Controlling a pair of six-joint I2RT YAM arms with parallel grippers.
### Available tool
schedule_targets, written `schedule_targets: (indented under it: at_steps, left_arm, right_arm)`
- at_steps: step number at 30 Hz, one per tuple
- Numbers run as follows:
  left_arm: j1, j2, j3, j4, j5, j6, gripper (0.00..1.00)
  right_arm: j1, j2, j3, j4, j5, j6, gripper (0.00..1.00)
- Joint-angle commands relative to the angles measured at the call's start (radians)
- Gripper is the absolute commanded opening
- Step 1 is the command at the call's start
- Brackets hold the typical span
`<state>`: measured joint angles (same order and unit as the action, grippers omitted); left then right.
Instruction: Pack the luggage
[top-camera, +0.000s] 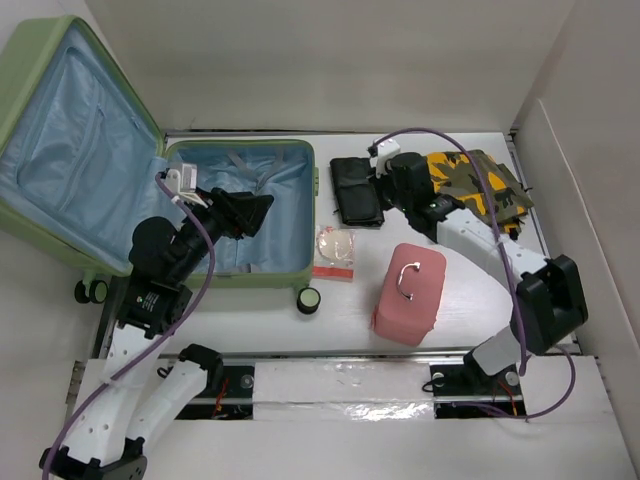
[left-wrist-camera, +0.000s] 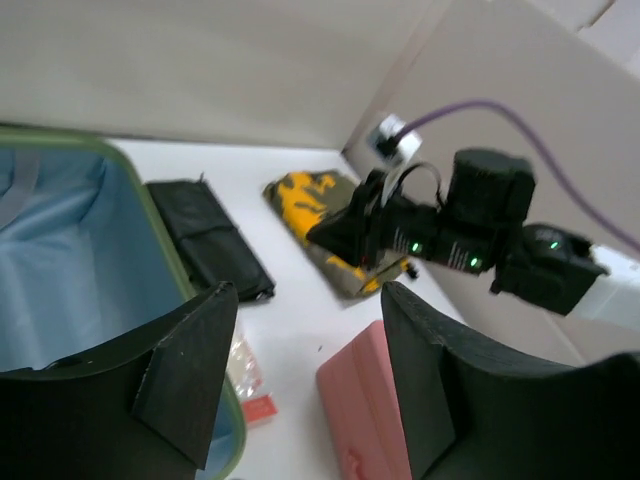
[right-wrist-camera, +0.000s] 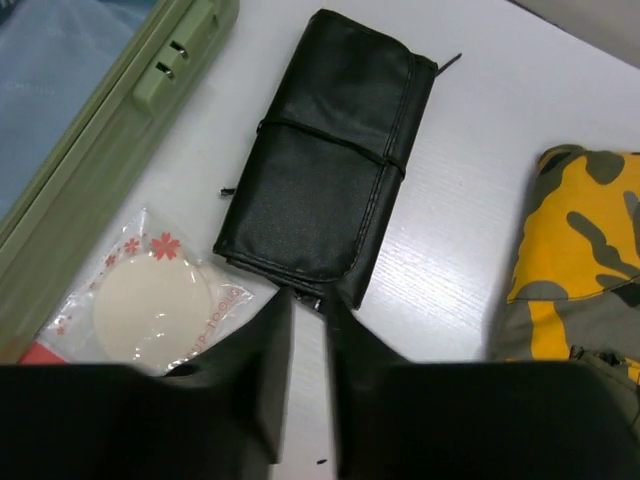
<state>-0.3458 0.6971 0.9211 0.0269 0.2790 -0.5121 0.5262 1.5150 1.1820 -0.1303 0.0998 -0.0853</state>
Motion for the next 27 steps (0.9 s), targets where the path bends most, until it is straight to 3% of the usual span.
schedule_targets:
  at_steps: [1, 3, 5, 7, 8, 9, 11, 12, 14, 15, 18, 20, 27]
  left_arm:
    - [-0.001, 0.019, 0.018, -0.129, -0.011, 0.082, 0.56]
    - [-0.001, 0.007, 0.047, -0.159, -0.005, 0.131, 0.47]
    - [-0.001, -0.019, 0.056, -0.174, -0.026, 0.161, 0.41]
    - [-0.001, -0.03, 0.056, -0.191, -0.076, 0.19, 0.14]
    - [-0.001, -0.044, 0.045, -0.194, -0.086, 0.193, 0.03]
    - [-0.001, -0.056, 0.032, -0.191, -0.093, 0.193, 0.0]
    - [-0.001, -0.086, -0.019, -0.148, -0.103, 0.184, 0.0]
    - [0.016, -0.088, -0.022, -0.147, -0.1, 0.182, 0.0]
    - [0.037, -0.094, -0.031, -0.16, -0.093, 0.193, 0.14]
    - [0.037, -0.099, -0.04, -0.157, -0.103, 0.192, 0.3]
    - [0.037, -0.114, -0.059, -0.154, -0.113, 0.196, 0.56]
    - [0.037, -0.12, -0.059, -0.154, -0.121, 0.196, 0.6]
    - [0.037, -0.142, -0.064, -0.157, -0.141, 0.201, 0.61]
  right_arm:
    - [0.029, 0.059, 0.067, -0.005, 0.069, -0.021, 0.18]
    - [0.029, 0.092, 0.085, -0.011, 0.074, -0.025, 0.0]
    - [0.038, 0.149, 0.137, -0.038, 0.093, -0.025, 0.0]
    - [0.038, 0.183, 0.16, -0.042, 0.106, -0.027, 0.0]
    - [0.047, 0.22, 0.183, -0.043, 0.104, -0.031, 0.04]
    - [0.047, 0.238, 0.197, -0.054, 0.104, -0.034, 0.2]
    - [0.06, 0.292, 0.24, -0.074, 0.116, -0.041, 0.33]
    - [0.07, 0.307, 0.252, -0.086, 0.123, -0.041, 0.42]
    - [0.081, 0.339, 0.264, -0.081, 0.13, -0.044, 0.49]
    - [0.081, 0.376, 0.289, -0.084, 0.129, -0.041, 0.54]
    - [0.093, 0.438, 0.335, -0.115, 0.126, -0.031, 0.56]
    - [0.103, 0.494, 0.383, -0.134, 0.132, -0.028, 0.56]
    - [0.132, 0.585, 0.4, -0.12, 0.186, -0.004, 0.58]
